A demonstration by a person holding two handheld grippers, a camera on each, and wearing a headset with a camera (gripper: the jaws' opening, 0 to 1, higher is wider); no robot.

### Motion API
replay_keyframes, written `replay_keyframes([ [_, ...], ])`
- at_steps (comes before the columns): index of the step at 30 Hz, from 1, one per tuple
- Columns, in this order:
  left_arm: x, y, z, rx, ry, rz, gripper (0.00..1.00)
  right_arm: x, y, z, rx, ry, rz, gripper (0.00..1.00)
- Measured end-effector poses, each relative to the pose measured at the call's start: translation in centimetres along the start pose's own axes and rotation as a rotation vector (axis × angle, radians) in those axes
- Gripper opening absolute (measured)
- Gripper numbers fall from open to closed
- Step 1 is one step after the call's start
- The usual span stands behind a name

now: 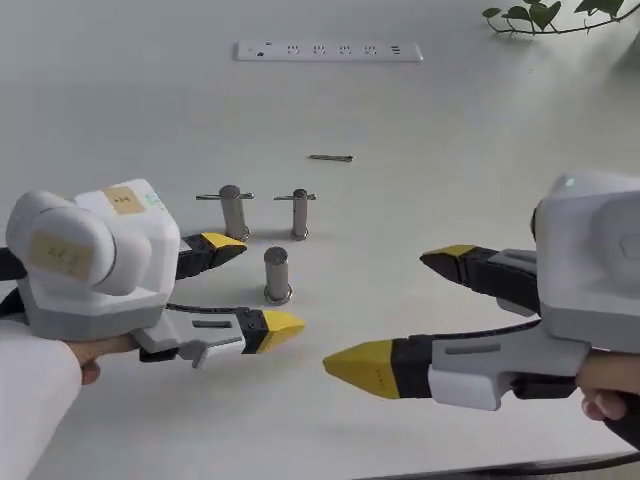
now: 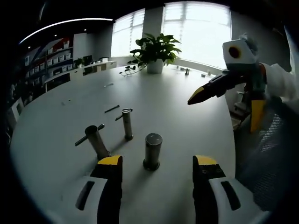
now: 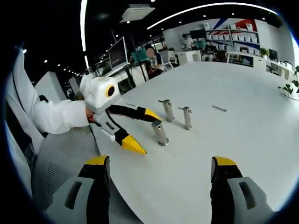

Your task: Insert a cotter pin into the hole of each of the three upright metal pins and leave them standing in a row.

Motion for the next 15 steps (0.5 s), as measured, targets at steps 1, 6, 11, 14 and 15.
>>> replay_keyframes([
  [1, -0.1, 0.0, -0.4, -0.009, -0.013, -0.002, 0.61, 0.0, -0.1, 0.0, 0.001, -0.002, 0.001, 0.88],
  [6, -0.1, 0.6, -2.3, -0.076, -0.041, -0.036, 0.98, -0.2, -0.4, -0.1, 0.014, -0.002, 0.002, 0.87],
  [11, -0.7, 1.0, -3.9, -0.124, -0.108, -0.060, 1.00, -0.4, -0.3, 0.0, 0.025, 0.001, -0.002, 0.88],
  [14, -0.8, 0.7, -4.1, -0.098, -0.103, -0.046, 1.00, -0.5, 0.1, 0.0, 0.032, 0.006, -0.013, 0.88],
  [15, -0.9, 0.6, -4.2, -0.091, -0.098, -0.043, 1.00, -0.6, 0.3, -0.1, 0.034, 0.007, -0.017, 0.87],
])
Point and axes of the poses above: the centre of the closed fingertips' face, and the gripper's own axes: z roughly forward along the fingers, x roughly to its left, y roughly out of its top, the point moved 7 cm from there along -z, roughly backward along the fingers, and after that the axes turned 7 degrees about x, right-handed, at the moved point
